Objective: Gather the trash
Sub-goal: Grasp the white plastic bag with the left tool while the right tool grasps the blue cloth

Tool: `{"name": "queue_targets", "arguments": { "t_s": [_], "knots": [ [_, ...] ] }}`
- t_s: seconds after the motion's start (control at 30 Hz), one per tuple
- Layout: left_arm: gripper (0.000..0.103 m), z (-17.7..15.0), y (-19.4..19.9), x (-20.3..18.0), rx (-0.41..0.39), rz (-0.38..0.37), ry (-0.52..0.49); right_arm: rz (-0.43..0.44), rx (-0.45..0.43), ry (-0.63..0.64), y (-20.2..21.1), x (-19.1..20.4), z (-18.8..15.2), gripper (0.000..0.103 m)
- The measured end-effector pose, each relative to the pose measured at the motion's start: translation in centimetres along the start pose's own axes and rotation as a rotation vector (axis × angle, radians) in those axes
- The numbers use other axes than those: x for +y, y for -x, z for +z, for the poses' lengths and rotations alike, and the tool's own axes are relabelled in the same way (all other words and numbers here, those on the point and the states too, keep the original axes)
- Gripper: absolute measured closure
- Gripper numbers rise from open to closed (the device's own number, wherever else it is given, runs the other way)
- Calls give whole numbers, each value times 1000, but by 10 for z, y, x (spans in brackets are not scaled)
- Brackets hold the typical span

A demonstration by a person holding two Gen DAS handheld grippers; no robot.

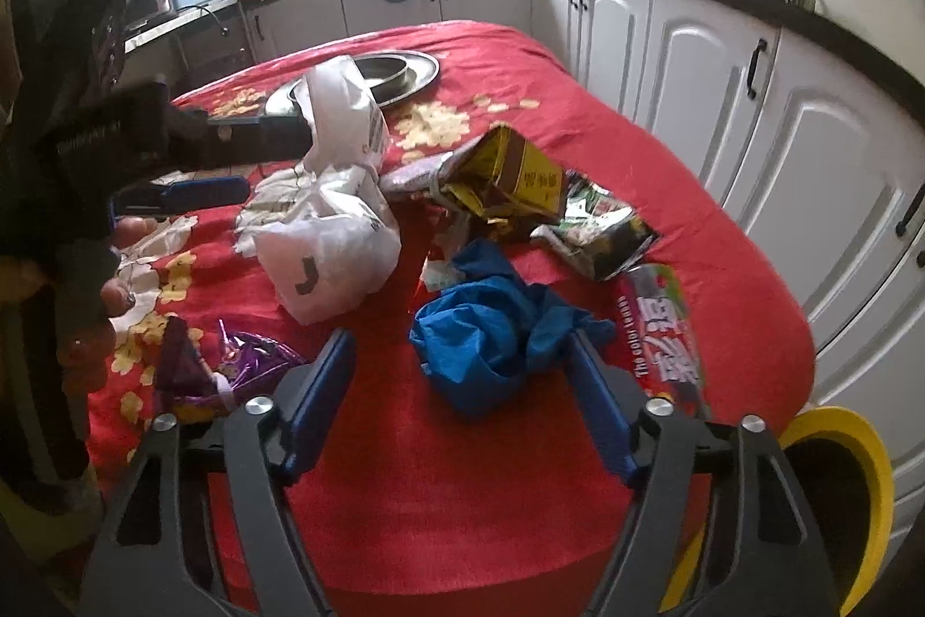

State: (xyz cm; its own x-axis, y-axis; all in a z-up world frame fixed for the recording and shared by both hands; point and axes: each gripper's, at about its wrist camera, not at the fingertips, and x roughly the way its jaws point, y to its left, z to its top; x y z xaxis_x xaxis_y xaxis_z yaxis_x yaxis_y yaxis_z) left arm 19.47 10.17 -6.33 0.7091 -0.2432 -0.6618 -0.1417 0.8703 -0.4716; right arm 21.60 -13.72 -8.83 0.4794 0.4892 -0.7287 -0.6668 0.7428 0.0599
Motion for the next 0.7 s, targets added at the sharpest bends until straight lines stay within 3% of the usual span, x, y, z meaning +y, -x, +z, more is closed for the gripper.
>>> {"name": "queue_targets", "arguments": {
  "t_s": [0.07, 0.23, 0.3, 0.7],
  "knots": [
    [11, 2, -5, -3, 28, -18, -9, 8, 11, 0, -4, 0, -1, 42],
    [16, 1, -17, -10, 59, -7, -39, 28, 37, -24, -10, -6, -6, 66],
    [18, -2, -21, -8, 75, -11, -29, 35, 39, -31, -10, -8, -8, 70],
    [53, -16, -29, 1, 117, -96, 27, 81, 47, -51, 2, -11, -20, 85]
  ]
}}
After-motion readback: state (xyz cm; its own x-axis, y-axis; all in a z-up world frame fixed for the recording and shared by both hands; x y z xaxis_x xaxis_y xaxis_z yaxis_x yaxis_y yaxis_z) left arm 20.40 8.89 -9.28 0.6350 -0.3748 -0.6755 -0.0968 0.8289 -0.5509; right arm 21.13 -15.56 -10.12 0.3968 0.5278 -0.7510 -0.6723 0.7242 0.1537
